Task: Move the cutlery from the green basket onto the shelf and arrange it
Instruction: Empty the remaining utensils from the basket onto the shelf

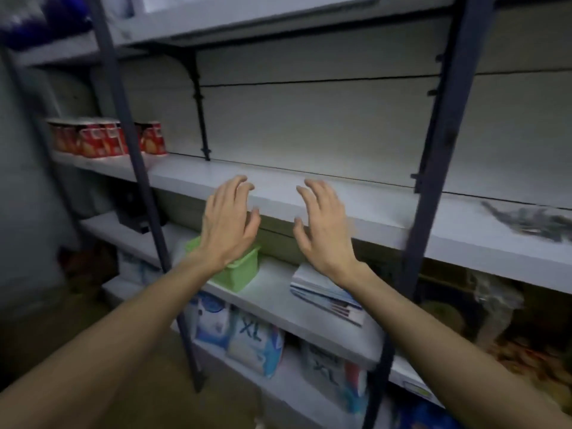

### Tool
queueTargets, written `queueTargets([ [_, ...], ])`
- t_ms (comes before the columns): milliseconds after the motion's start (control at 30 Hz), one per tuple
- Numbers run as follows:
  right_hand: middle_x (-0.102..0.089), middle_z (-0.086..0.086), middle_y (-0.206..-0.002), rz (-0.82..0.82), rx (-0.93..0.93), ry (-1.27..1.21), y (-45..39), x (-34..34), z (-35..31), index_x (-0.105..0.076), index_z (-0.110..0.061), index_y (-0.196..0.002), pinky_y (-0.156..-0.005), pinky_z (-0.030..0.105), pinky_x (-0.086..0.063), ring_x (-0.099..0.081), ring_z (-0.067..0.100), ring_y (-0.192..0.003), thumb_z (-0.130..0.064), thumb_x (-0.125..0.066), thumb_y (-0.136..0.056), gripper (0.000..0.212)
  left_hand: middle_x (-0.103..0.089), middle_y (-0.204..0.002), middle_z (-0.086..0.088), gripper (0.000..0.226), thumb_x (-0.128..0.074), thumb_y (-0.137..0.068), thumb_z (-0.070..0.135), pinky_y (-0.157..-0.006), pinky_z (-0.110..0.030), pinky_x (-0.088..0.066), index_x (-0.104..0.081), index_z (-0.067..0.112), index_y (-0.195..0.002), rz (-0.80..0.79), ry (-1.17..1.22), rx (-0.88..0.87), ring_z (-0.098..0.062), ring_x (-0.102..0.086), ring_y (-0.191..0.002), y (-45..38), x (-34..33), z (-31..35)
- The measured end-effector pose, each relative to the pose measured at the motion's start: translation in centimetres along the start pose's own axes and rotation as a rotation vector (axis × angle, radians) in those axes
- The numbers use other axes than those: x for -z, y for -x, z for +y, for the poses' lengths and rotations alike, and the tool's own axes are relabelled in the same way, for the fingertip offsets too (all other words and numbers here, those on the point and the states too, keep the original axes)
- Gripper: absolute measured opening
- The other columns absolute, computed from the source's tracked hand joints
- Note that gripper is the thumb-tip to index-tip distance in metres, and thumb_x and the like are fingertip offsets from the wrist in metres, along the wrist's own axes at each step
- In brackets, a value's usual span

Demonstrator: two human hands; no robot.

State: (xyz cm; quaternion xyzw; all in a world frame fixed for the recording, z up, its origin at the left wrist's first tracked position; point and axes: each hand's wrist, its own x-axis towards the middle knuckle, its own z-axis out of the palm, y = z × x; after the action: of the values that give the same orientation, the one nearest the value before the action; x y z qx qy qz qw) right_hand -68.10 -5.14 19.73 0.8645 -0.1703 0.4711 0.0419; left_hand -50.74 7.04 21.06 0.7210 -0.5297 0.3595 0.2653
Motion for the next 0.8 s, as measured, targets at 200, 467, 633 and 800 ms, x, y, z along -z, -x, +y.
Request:
queueTargets([
  [200,-0.043,0.019,-0.151,-0.365,0.157,0.009,0.8,-14.6,-3.4,-0.041,0.002,-0.147,-0.116,0.048,-0.033,-0.034,0.036,-0.144,-0.026,-0.049,-0.094,0.061,-0.051,-0.137,-0.011,0.051,-0.06,-0.085,0.031,-0.105,-0.044,-0.038,-0.053,0.01,-0.131,-0.329,-0.186,0.135,-0.03,-0.044,-0.131,5.0,-4.7,-10.6],
  [467,-0.037,0.015,-0.151,-0.676,0.006,-0.133,1.3,-33.3,-4.2,-0.032,-0.004,-0.151,-0.121,0.043,-0.023,-0.027,0.032,-0.145,-0.03,-0.041,-0.101,0.057,-0.014,-0.167,-0.012,0.062,-0.048,-0.101,0.043,-0.121,-0.042,-0.02,-0.032,0.018,-0.155,-1.019,-0.191,0.077,-0.029,-0.016,-0.153,5.9,-15.2,-21.9],
  [633,-0.048,0.018,-0.14,-0.797,-0.097,-0.166,-0.3,-41.2,-2.5,-0.043,-0.003,-0.146,-0.11,0.038,-0.037,-0.046,0.034,-0.129,-0.012,-0.044,-0.099,0.048,-0.027,-0.163,-0.008,0.054,-0.051,-0.101,0.037,-0.118,-0.041,-0.03,-0.04,0.018,-0.151,-1.07,-0.108,0.101,-0.027,-0.029,-0.148,2.7,-20.9,-28.5],
  [800,-0.05,0.015,-0.137,-0.935,-0.207,-0.202,-2.5,-45.9,-0.2,-0.047,-0.005,-0.141,-0.098,0.033,-0.045,-0.049,0.032,-0.126,-0.006,-0.043,-0.101,0.04,-0.04,-0.155,-0.003,0.05,-0.051,-0.102,0.035,-0.108,-0.035,-0.039,-0.043,0.019,-0.148,-1.165,-0.046,0.14,-0.025,-0.047,-0.135,0.9,-25.7,-33.5],
])
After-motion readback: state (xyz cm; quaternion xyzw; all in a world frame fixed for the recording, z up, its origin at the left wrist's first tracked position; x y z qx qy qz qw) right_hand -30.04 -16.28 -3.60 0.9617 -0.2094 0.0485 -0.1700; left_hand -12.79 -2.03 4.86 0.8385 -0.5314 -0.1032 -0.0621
